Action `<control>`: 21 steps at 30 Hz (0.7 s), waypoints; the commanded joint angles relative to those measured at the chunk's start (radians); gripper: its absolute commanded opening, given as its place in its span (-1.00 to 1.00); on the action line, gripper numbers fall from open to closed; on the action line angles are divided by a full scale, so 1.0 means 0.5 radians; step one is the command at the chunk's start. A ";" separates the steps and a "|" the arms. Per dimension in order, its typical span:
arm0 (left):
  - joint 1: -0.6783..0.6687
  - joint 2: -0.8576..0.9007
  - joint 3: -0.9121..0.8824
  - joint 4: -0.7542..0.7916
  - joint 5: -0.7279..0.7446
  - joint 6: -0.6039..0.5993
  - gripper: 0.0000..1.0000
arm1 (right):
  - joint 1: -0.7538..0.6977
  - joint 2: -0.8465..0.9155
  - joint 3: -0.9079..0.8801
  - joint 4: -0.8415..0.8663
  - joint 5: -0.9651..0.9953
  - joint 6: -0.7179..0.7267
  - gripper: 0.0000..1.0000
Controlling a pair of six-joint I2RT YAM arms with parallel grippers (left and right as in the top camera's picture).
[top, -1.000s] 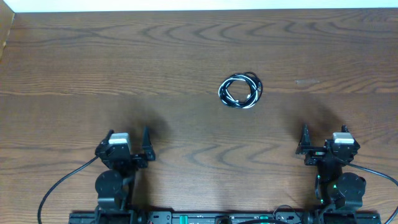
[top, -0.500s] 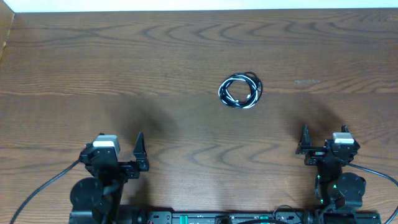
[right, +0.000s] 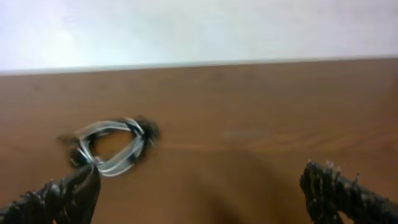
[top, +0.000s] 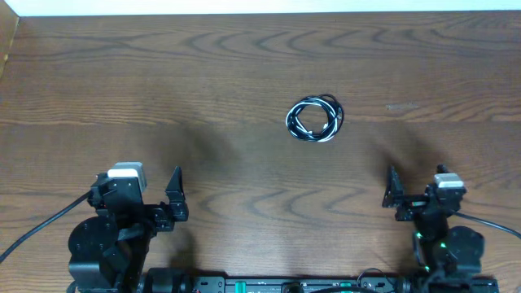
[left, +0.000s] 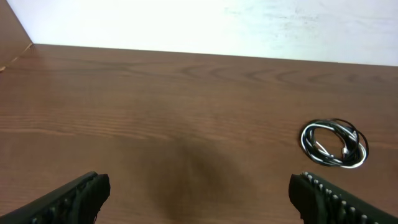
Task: Untangle cables
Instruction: 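Raise the left arm and move its gripper toward the cable coil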
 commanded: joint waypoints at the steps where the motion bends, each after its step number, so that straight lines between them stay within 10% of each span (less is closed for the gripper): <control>1: 0.008 0.007 0.034 -0.018 0.027 -0.032 0.96 | -0.008 -0.016 0.513 -0.257 -0.098 0.105 0.99; 21: 0.008 0.011 0.034 0.027 0.406 -0.095 0.96 | -0.008 1.042 2.380 -1.688 -0.110 -0.227 0.99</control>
